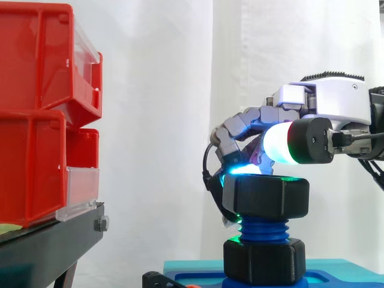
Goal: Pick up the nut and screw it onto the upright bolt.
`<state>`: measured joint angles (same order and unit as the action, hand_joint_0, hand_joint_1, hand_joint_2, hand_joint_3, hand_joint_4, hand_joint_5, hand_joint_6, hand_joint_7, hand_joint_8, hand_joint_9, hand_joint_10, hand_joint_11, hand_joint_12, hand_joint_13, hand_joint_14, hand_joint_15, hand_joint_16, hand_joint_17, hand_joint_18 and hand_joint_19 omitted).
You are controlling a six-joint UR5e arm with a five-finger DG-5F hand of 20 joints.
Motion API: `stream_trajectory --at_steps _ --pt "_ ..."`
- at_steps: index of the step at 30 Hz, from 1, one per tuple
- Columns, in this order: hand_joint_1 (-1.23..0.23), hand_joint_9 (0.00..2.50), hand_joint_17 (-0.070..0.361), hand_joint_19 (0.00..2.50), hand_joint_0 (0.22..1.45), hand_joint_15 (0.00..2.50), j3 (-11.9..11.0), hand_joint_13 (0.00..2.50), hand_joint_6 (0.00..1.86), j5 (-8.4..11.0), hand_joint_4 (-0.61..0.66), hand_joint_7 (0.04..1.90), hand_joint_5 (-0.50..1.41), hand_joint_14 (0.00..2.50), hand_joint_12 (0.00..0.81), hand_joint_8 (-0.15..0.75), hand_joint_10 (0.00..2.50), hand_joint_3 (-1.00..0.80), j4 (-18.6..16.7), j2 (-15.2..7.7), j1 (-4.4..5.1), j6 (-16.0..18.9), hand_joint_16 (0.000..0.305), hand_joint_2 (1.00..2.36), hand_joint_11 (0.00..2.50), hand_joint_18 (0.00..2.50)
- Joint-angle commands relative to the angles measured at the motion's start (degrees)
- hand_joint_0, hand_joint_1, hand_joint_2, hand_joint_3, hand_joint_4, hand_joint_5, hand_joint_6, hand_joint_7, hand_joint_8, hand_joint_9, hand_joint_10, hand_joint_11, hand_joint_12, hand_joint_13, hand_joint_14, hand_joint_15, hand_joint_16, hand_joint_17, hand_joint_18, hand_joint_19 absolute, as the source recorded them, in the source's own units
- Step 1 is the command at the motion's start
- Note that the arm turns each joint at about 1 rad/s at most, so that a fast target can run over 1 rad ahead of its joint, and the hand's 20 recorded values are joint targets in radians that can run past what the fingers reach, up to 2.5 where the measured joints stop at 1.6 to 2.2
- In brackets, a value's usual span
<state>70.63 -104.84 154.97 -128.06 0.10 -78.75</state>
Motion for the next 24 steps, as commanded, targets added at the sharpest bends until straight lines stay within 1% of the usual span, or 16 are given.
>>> stream_trajectory --at_steps 1,2,4,5,8,11,13,16,17,19,21,22,23,24 --pt "-0.18 1.08 0.034 0.06 0.51 0.00 -0.23 0.87 0.50 -0.18 0.17 1.41 0.01 0.00 0.158 0.239 0.00 -0.50 -0.20 0.00 -0.19 0.00 0.015 1.00 0.00 0.63" --pt "-0.18 1.00 0.032 0.02 0.51 0.00 -0.49 0.79 0.51 -0.18 0.23 1.20 -0.02 0.00 0.154 0.220 0.00 -0.50 -0.20 0.00 -0.19 0.00 0.014 1.00 0.00 0.56" --pt "-0.18 0.95 0.032 0.00 0.51 0.00 -1.11 0.78 0.51 -0.18 0.25 1.09 -0.03 0.00 0.154 0.213 0.00 -0.50 -0.28 -0.08 -0.28 0.00 0.014 1.00 0.00 0.54" --pt "-0.19 0.90 0.032 0.00 0.51 0.00 -1.64 0.74 0.50 -0.27 0.24 0.92 -0.06 0.00 0.156 0.208 0.00 -0.50 -0.20 -0.08 -0.36 -0.09 0.014 1.00 0.00 0.49" --pt "-0.19 0.84 0.036 0.00 0.50 0.00 -1.72 0.71 0.50 -0.80 0.19 0.77 -0.08 0.00 0.163 0.200 0.00 -0.50 -0.37 0.00 -0.63 -0.09 0.016 1.00 0.00 0.47" --pt "-0.18 0.80 0.041 0.00 0.50 0.00 -1.72 0.67 0.50 -1.15 0.18 0.69 -0.10 0.00 0.169 0.193 0.00 -0.50 -1.25 0.00 -0.72 -0.35 0.018 1.00 0.00 0.44" --pt "-0.17 0.79 0.044 0.00 0.49 0.00 -1.64 0.65 0.50 -1.42 0.18 0.66 -0.10 0.00 0.170 0.191 0.00 -0.50 -3.01 -0.08 -0.10 -0.44 0.020 1.00 0.00 0.42" --pt "-0.13 0.74 0.045 0.00 0.51 0.00 -1.37 0.60 0.50 -1.15 0.18 0.64 -0.11 0.00 0.177 0.180 0.00 -0.50 -3.80 -0.08 0.25 -0.44 0.020 1.00 0.00 0.36" --pt "-0.11 0.72 0.046 0.00 0.51 0.00 -0.67 0.59 0.50 -1.15 0.17 0.64 -0.11 0.00 0.182 0.183 0.00 -0.50 -4.06 -0.08 0.69 -0.44 0.020 1.00 0.00 0.34" --pt "-0.11 0.71 0.046 0.00 0.51 0.00 -0.32 0.58 0.50 -0.98 0.17 0.64 -0.11 0.00 0.187 0.183 0.00 -0.50 -4.24 -0.08 0.95 -0.53 0.021 1.00 0.00 0.33" --pt "-0.10 0.69 0.047 0.00 0.51 0.00 0.65 0.57 0.50 -0.36 0.18 0.64 -0.10 0.00 0.190 0.185 0.00 -0.50 -4.50 -0.08 1.48 -0.44 0.021 1.00 0.00 0.32" --pt "-0.10 0.69 0.048 0.00 0.51 0.00 1.44 0.57 0.50 0.69 0.19 0.66 -0.10 0.00 0.191 0.187 0.00 -0.50 -5.03 -0.08 2.01 -0.35 0.021 1.00 0.00 0.32" --pt "-0.10 0.69 0.048 0.00 0.51 0.00 1.62 0.57 0.50 1.22 0.19 0.67 -0.09 0.00 0.193 0.188 0.00 -0.50 -5.29 -0.08 2.19 -0.35 0.021 1.00 0.00 0.32" --pt "-0.10 0.69 0.048 0.00 0.51 0.00 1.97 0.56 0.50 2.10 0.19 0.67 -0.09 0.00 0.193 0.188 0.00 -0.50 -5.73 -0.08 2.62 -0.26 0.021 1.00 0.00 0.32"
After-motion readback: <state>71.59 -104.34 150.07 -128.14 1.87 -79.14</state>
